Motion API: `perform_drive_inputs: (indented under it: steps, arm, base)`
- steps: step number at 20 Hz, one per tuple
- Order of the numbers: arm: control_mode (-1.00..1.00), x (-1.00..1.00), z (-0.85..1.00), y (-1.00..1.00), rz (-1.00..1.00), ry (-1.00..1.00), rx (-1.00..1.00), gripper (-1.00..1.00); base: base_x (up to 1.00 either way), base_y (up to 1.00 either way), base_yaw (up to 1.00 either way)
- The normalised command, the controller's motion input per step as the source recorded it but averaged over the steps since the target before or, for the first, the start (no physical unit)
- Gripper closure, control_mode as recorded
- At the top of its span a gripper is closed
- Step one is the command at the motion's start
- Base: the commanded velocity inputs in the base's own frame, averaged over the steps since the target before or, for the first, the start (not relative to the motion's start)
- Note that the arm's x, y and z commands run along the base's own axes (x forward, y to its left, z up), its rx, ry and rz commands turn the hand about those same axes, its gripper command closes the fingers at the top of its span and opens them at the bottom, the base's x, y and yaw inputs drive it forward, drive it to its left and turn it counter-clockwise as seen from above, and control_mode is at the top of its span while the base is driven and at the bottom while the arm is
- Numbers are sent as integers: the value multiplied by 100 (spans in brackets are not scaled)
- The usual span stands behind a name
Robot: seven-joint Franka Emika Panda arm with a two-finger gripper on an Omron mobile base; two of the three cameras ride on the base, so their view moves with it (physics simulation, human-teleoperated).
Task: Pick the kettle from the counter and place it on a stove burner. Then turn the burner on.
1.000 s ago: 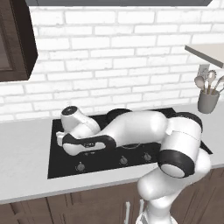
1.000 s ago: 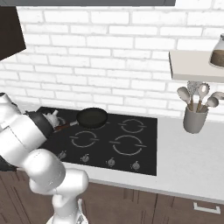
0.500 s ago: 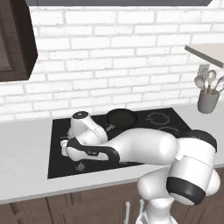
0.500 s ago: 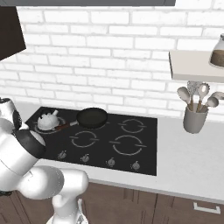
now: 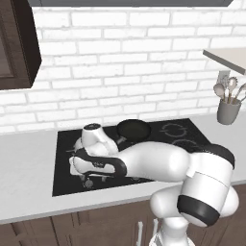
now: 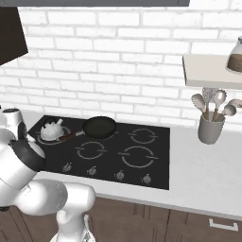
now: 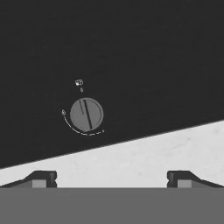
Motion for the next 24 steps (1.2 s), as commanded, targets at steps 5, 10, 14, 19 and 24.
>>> perform_drive_inputs:
  steps: [5, 10, 14, 19, 24]
  arm:
    - [-100, 17, -21, 13, 0, 1, -1, -100]
    - [-100, 23, -25, 9, 0, 2, -2, -100]
    - [-100, 23, -24, 6, 0, 4, -1, -100]
    - [-100, 22, -24, 8, 0, 4, -1, -100]
    - [-100, 12, -25, 9, 0, 5, -2, -100]
  base:
    - [0, 0, 0]
    - [0, 0, 0]
    - [0, 0, 0]
    - [0, 0, 0]
    - [0, 0, 0]
